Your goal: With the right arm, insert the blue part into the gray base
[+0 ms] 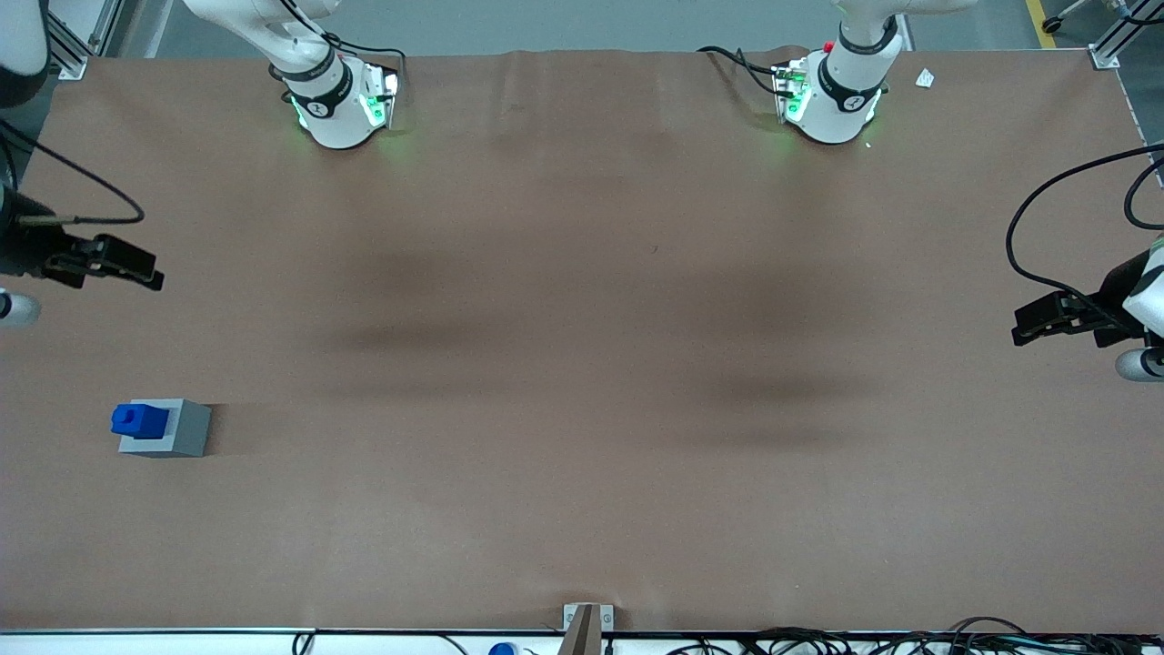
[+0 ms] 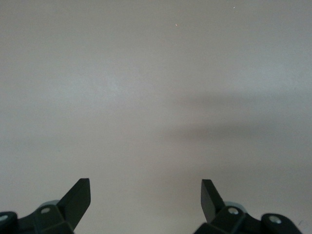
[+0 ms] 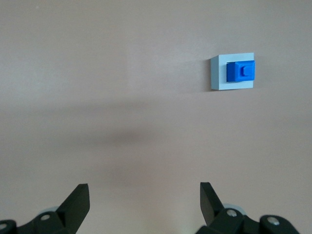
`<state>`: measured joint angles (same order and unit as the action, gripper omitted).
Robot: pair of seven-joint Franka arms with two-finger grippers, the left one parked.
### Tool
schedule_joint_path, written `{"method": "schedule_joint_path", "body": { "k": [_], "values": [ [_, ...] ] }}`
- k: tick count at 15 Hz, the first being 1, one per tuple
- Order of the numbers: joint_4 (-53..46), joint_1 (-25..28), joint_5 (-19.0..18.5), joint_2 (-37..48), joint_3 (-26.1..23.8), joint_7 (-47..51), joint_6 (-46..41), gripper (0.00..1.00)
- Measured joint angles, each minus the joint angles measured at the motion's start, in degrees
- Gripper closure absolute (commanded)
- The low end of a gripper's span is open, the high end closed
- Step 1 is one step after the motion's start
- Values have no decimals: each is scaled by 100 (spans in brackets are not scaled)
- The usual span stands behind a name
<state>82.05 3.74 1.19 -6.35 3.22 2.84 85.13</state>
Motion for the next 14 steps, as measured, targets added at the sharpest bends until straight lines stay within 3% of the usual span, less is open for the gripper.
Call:
{"method": "schedule_joint_path", "body": {
  "k": [6, 14],
  "values": [
    [1089, 69, 0, 1073, 3, 8, 300, 0],
    [1167, 56, 0, 1235, 78, -1, 70, 0]
  ]
}}
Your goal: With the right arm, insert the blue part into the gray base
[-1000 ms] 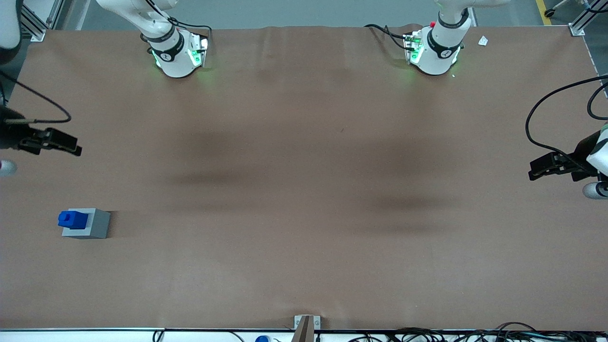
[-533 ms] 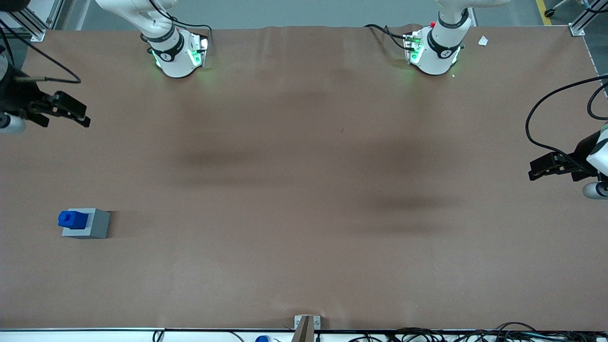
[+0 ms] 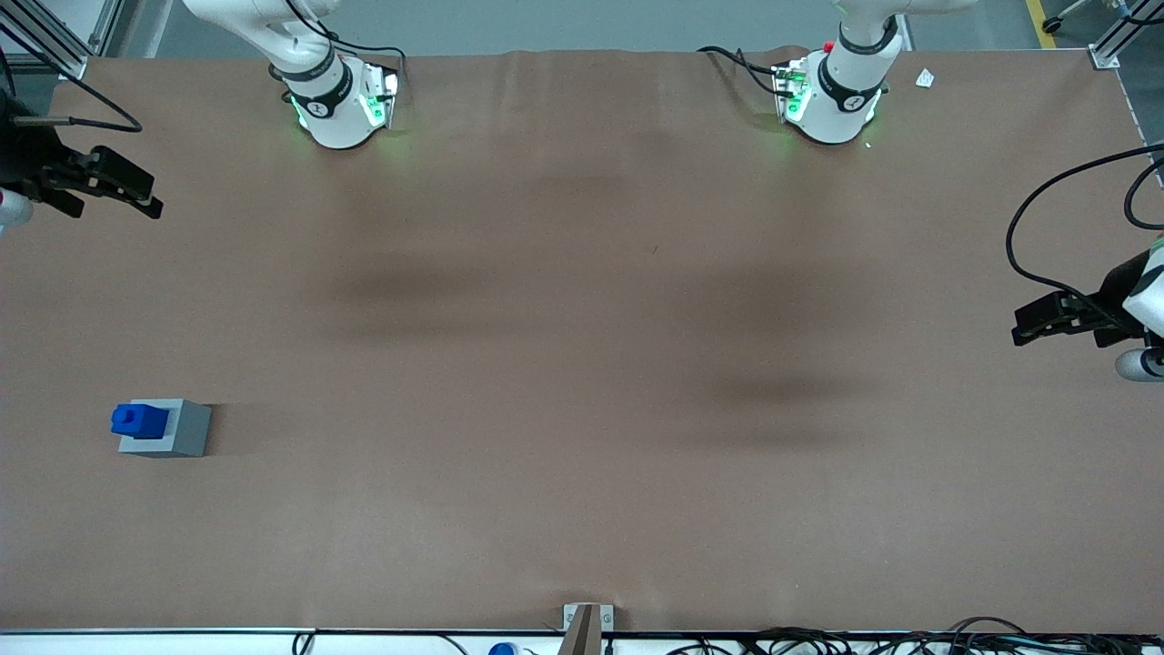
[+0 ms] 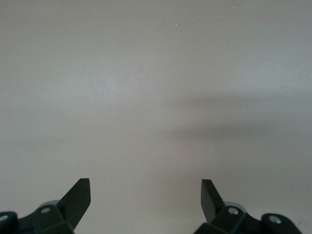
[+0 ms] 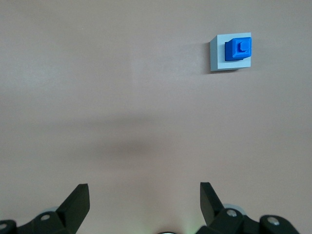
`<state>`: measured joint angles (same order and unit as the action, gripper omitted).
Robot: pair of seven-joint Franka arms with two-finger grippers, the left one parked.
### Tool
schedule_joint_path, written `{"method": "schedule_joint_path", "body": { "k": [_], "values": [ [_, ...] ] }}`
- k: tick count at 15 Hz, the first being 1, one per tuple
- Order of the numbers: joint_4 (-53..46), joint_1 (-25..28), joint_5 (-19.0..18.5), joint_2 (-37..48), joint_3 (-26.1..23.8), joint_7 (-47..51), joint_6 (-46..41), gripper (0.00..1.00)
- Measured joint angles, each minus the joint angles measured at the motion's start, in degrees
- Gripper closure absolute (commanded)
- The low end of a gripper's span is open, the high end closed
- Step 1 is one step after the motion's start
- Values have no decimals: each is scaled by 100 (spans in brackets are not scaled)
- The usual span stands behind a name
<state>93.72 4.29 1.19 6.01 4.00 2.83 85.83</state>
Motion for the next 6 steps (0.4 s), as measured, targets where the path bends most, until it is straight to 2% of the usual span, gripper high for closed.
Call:
{"method": "schedule_joint_path", "body": {
  "k": [6],
  "values": [
    [-14, 4, 0, 43, -24, 0, -38, 0]
  ]
}}
